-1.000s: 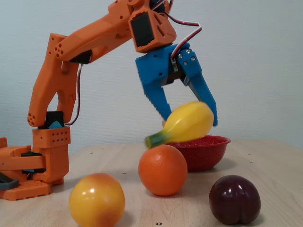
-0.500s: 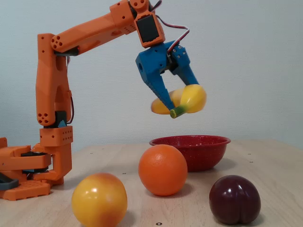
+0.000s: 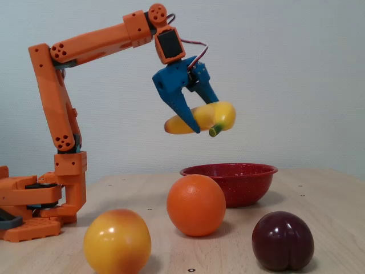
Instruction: Put banana in the red bowl.
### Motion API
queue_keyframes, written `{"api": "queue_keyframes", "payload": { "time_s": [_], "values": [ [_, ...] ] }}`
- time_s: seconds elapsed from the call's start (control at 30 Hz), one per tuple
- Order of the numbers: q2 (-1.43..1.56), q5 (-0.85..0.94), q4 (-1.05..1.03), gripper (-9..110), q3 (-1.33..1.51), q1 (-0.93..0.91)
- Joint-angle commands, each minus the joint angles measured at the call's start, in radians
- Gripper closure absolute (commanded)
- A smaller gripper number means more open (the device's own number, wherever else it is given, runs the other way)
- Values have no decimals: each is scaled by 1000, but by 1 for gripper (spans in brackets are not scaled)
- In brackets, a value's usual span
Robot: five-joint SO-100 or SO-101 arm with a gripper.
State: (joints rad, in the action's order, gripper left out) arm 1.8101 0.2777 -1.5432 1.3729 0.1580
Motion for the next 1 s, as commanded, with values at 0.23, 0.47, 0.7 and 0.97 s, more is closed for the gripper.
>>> {"api": "queue_keyframes", "payload": {
  "time_s": [0.23,0.47,0.7,0.97],
  "values": [
    [112,-58,91,102,-11,163],
    [55,-80,133,102,-17,314],
    [-77,-89,166,102,-87,376],
    [-242,-84,178,102,-225,370]
  ]
}}
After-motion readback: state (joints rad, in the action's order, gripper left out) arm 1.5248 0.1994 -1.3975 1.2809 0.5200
